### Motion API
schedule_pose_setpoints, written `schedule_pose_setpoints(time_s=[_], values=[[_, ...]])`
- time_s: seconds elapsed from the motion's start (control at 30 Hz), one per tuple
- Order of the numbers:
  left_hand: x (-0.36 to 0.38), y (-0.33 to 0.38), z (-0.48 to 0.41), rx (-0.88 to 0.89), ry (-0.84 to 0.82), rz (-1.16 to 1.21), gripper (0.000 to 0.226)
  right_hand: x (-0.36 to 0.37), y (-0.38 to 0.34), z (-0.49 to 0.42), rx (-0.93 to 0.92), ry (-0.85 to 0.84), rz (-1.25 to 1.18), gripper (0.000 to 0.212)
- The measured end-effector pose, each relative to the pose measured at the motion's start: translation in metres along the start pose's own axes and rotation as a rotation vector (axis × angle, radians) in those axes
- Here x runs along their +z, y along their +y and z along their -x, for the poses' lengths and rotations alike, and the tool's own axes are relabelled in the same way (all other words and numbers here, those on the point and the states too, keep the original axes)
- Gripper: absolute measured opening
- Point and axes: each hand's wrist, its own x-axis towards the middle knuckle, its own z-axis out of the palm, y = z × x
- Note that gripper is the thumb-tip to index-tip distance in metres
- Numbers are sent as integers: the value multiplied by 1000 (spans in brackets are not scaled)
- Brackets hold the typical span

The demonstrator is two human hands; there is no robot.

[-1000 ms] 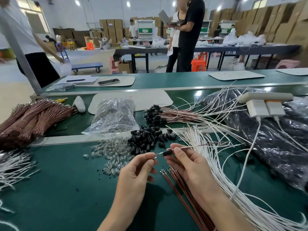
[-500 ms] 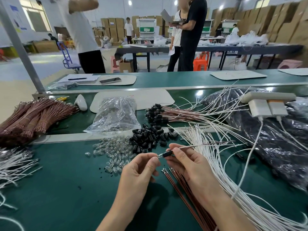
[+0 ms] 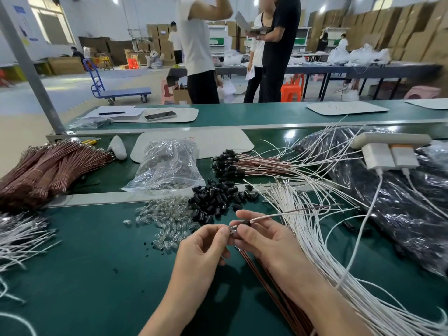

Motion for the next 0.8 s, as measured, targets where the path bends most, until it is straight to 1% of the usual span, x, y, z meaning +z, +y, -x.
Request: schedule_pose_setpoints(time_s=[0.03,0.1,0.23,0.37,0.53,0.6,0.7,0.8], values=[[0,-1,0,1,1,-2,12,-1,1,0,-3,-12,22,33],[0,-1,-1,2,-4,-12,16,-3,2,0,-16,-14,64,30],[0,-1,0,-5,-7,-6,17,-3,3,0,-40,7,146,27],[0,-1,1,-14,-13,2,15,-4,6,0,-54,18,232,17],[0,-1,1,-17,-20,-10,20,-3,6,2,-57,-5,251,27],[0,-1,1,-14,-19,-11,20,-3,6,2,-65,-17,283,23],[1,-1,1,-10,-20,-12,15,-4,6,2,-69,-3,300,21],[2,0,2,1,-20,-18,10,-4,6,2,-58,20,260,26]])
